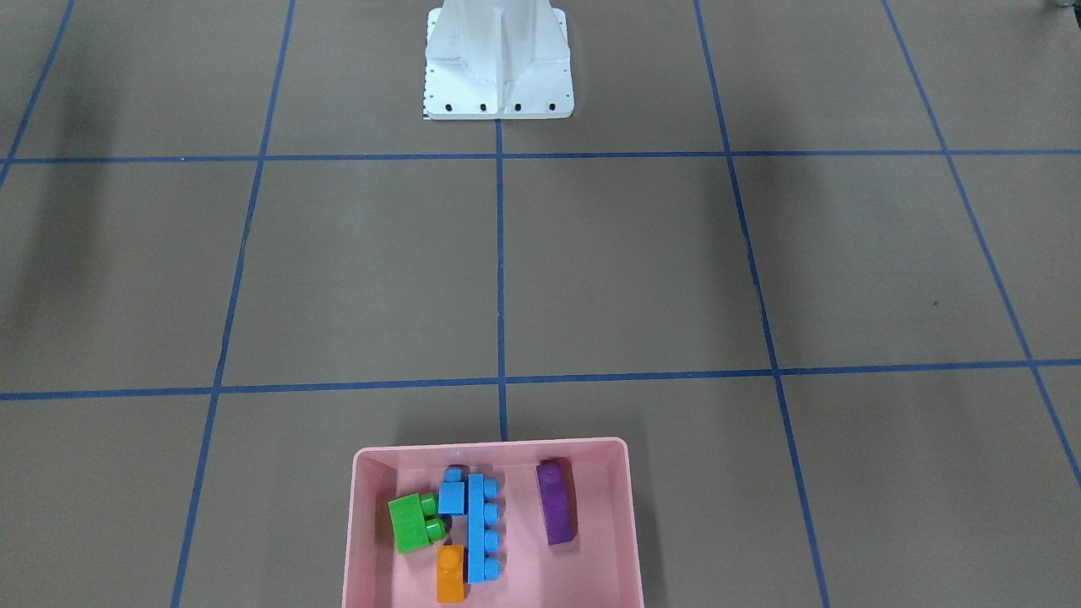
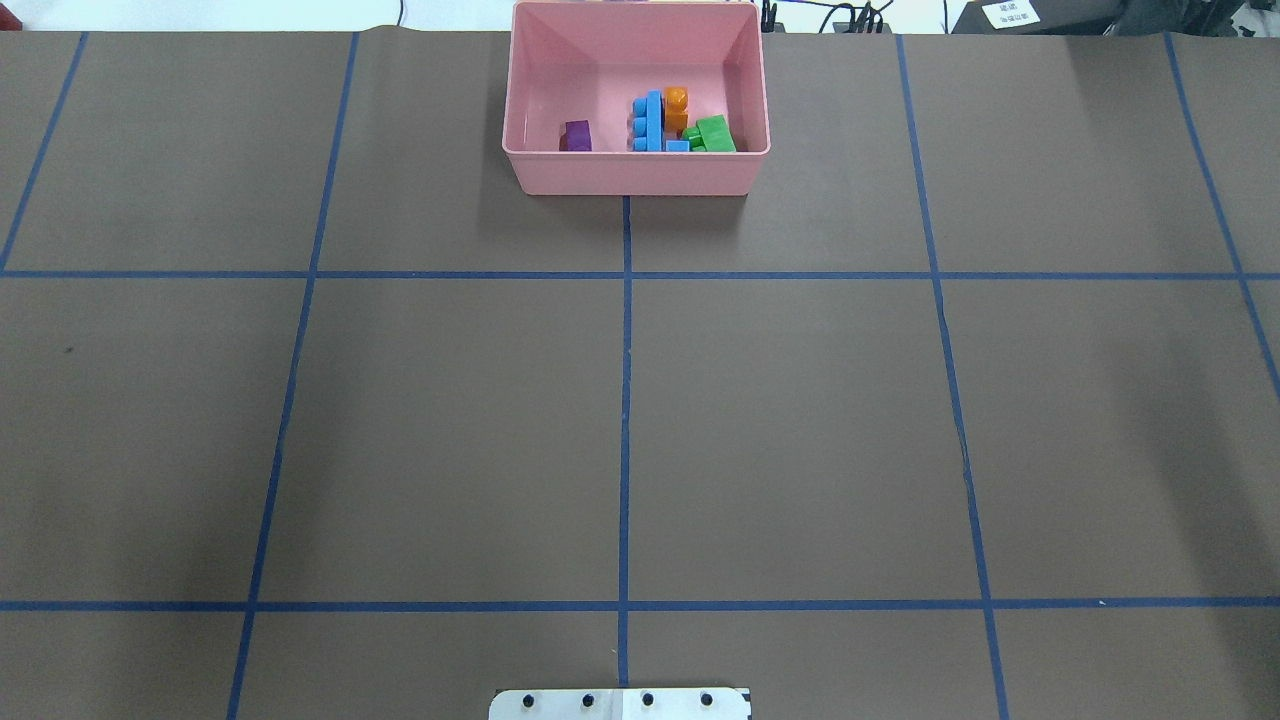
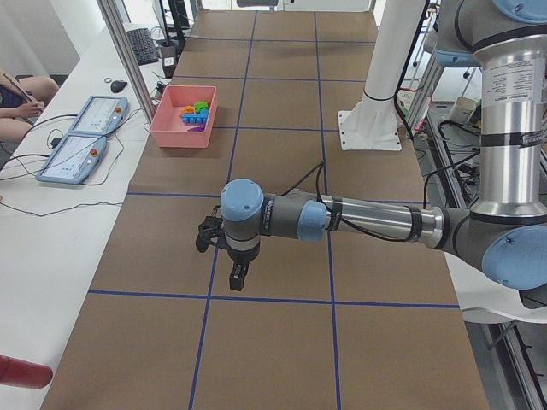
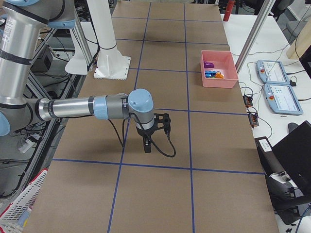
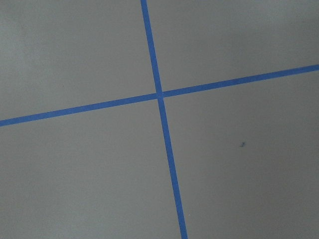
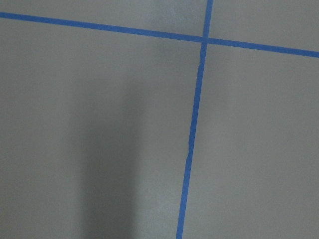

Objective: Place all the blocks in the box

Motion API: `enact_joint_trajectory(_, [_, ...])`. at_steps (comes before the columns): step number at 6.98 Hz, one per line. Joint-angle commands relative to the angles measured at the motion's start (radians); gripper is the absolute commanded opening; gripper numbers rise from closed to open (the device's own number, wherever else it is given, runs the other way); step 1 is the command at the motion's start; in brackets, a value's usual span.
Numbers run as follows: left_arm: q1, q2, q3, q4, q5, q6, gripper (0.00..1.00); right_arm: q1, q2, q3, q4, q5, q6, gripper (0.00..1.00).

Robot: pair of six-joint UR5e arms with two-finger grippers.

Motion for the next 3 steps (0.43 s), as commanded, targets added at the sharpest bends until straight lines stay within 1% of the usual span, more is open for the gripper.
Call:
enact_joint_trajectory(1, [0.0,-0.004,0.002,-0.001,0.0,0.001,1.0,0.0,0.001,0.001,0.001,0.002,0.001,1.0])
enact_joint_trajectory(3, [0.0,0.001,-0.001,-0.001,0.0,-0.001,1.0,0.0,-0.001,0.001,-0.001,0.002,0.001,1.0])
